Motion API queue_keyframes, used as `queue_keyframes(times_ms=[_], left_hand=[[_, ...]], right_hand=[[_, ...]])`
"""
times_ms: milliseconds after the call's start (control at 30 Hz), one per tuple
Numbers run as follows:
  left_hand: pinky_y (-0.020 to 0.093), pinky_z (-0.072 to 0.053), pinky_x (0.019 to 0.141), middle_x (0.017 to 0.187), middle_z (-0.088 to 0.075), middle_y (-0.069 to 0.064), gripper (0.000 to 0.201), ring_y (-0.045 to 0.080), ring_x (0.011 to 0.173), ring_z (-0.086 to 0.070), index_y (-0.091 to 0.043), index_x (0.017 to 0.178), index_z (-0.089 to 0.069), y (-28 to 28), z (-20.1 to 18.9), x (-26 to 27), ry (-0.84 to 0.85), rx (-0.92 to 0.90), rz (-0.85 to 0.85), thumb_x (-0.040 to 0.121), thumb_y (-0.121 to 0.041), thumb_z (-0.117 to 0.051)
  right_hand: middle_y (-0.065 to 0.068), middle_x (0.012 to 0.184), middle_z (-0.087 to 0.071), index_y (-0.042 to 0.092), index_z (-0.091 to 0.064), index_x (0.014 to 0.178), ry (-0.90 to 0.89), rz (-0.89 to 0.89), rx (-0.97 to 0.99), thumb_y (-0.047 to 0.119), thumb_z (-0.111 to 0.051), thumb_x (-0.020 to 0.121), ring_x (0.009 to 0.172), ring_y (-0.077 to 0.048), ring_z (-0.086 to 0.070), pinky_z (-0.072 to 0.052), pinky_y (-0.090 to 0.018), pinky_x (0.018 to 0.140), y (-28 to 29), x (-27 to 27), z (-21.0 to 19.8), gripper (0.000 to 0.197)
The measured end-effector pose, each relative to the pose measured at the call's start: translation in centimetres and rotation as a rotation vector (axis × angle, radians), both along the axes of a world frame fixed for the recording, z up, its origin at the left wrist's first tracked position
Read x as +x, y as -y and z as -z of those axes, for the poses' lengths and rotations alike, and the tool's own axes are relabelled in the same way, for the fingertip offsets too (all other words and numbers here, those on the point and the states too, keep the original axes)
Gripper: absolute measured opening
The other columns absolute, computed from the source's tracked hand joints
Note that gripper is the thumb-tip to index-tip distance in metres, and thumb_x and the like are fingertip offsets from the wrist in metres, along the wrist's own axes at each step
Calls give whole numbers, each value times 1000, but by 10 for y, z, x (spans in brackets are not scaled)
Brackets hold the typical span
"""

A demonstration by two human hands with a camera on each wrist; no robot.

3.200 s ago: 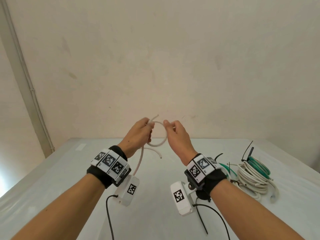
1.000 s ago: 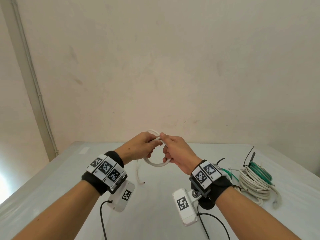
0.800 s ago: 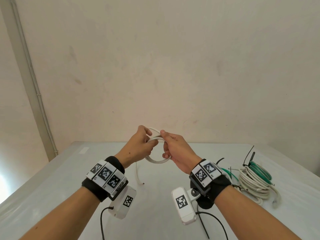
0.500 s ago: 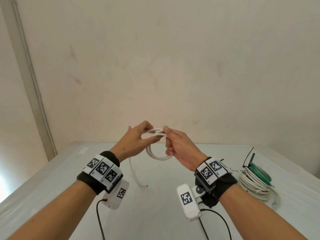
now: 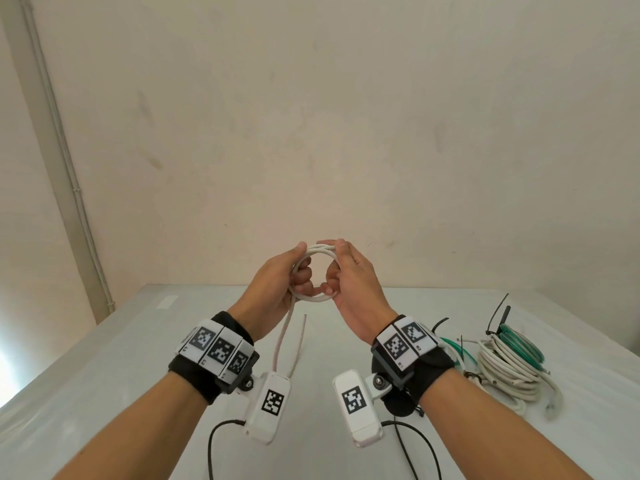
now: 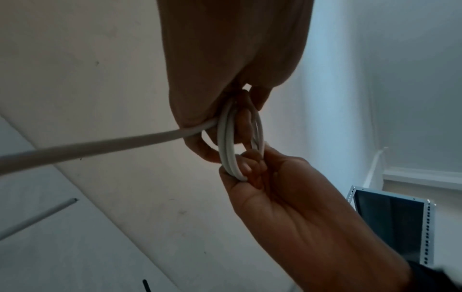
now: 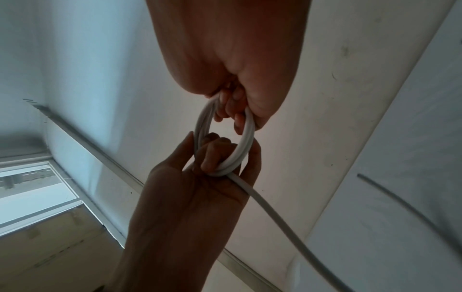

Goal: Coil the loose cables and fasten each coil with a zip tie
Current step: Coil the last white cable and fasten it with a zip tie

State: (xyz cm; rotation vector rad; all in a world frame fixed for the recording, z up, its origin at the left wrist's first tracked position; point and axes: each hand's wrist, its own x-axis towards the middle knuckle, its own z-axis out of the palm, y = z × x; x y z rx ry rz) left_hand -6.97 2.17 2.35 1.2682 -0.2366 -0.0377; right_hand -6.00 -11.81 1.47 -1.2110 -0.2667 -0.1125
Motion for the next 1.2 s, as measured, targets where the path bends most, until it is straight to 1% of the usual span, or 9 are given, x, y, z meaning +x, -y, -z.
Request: queue_keyframes(times_ms=[233,433,600,767,833,900,1000,1100,1200], left_hand=[[25,-35,47,57,-28,-5,31,14,49,-28,-11,79,-59,8,-3,0,-50,-112,-212,103,-30,-57],[23,-26,40,55,-28,-3,26,13,44,-23,-7,70,-58,7,-11,1,-100,-173,-286,94,-17,-55],[22,-23,39,53,-28,-5,23,11,42,-23,-7,73,-57,6,-11,0,-14,-46,-381,94,-15,-53],[23,-25,40,50,-33,-4,27,11,41,-27,-10,68,-54,3,-17,5,5,-46,-499,94,-16,-53],[23,-26,40,47,-35,-5,31,11,40,-28,-10,65,-53,-2,-21,10,5,-52,-563,95,-17,-52],[23,-27,40,46,-35,-5,34,11,39,-28,-10,62,-52,-7,-25,16,0,-68,-616,95,-17,-52],[23,-29,40,49,-36,-1,35,12,37,-29,-10,61,-51,-9,-28,23,-16,-129,-662,95,-18,-53],[24,-31,43,49,-41,-1,35,12,34,-31,-11,64,-52,-6,-28,26,-38,-150,-695,97,-20,-54],[25,-32,46,37,-38,-6,35,11,32,-33,-9,66,-52,-8,-25,26,-83,-126,-736,98,-23,-53]], right_hand=[[7,64,-44,4,-66,121,-24,-58,144,29,-38,113,58,-9,-35,-37,-27,58,-9,-4,-2,39],[-1,67,-41,2,-64,119,-65,-113,204,26,-36,113,56,-12,-34,-40,-29,62,-10,-4,-5,37],[-8,72,-56,-8,-60,125,-108,-130,157,25,-40,113,62,-19,-54,-57,-34,71,-6,-3,-5,40],[-11,90,-71,0,-68,117,-190,-144,-9,32,-40,112,86,-25,-71,-61,-43,88,-5,-6,-9,43],[-9,91,-69,8,-69,110,-231,-106,-162,38,-41,111,84,-22,-67,-61,-39,83,-4,-6,-9,42],[-7,82,-65,9,-66,108,-291,-94,-330,50,-41,108,69,-19,-62,-56,-32,65,-3,-9,-10,48],[-16,83,-76,2,-53,125,-476,-288,-457,67,-33,103,66,-25,-71,-57,-30,59,-7,-19,-11,71],[-34,112,-71,-2,-35,141,-576,-362,-272,64,-37,104,101,-41,-74,-63,-41,78,-18,-17,-3,76],[-37,119,-65,-1,-34,144,-532,-189,76,33,-49,110,109,-46,-70,-60,-49,92,-25,-8,4,51]])
